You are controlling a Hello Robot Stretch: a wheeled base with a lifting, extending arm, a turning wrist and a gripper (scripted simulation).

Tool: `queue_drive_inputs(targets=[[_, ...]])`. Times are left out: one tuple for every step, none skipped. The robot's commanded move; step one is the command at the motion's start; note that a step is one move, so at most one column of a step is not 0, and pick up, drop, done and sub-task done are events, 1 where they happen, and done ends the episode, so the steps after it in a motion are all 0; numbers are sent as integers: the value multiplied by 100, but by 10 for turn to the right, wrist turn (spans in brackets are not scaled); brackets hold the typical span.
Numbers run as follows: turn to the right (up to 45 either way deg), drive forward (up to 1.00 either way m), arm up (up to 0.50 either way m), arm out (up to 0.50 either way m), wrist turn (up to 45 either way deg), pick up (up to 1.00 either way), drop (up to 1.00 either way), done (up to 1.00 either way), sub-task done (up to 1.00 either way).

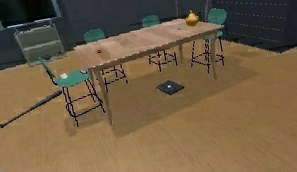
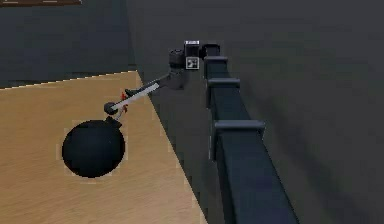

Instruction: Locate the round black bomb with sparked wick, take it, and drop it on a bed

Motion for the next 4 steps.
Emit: queue_drive_inputs(targets=[[0,0,0,0,-450,0,0,0,0],[0,0,0,0,-120,0,0,0,0],[0,0,0,-38,0,0,0,0,0],[-360,0,0,0,0,0,0,0,0]])
